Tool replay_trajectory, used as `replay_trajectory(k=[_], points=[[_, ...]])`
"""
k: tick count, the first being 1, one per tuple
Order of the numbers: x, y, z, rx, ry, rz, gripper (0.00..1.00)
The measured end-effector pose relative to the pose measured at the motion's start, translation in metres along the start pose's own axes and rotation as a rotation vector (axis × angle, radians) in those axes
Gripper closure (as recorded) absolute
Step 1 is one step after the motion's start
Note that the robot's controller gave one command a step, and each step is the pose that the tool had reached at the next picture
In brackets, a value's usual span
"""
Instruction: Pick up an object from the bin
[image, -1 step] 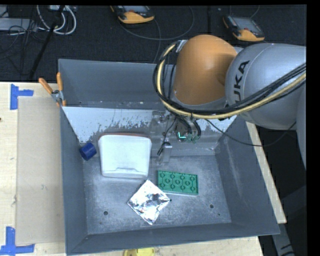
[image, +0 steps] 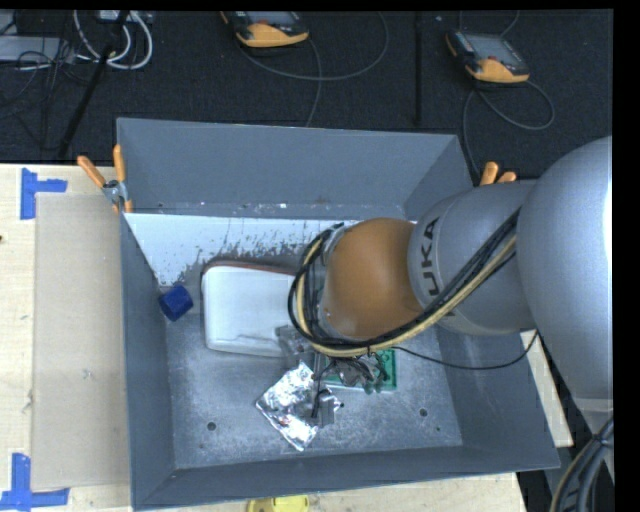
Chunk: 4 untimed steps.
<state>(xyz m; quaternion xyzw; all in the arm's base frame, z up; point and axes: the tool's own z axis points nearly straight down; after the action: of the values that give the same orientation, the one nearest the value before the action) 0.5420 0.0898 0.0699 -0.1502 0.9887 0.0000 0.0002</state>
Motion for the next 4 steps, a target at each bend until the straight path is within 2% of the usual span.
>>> replay_trajectory(k=[1,2,3,4], points=[[0.010,-0.003,-0.030,0.000,0.001,-0.172,0.00],[0.006,0.000,-0.029,-0.001,0.001,-0.253,0.00],[0.014,-0.007,0.002,-0.002,0.006,-0.204,0.00],[0.014,-0.006,0.003,-0.003,0.008,-0.202,0.00]])
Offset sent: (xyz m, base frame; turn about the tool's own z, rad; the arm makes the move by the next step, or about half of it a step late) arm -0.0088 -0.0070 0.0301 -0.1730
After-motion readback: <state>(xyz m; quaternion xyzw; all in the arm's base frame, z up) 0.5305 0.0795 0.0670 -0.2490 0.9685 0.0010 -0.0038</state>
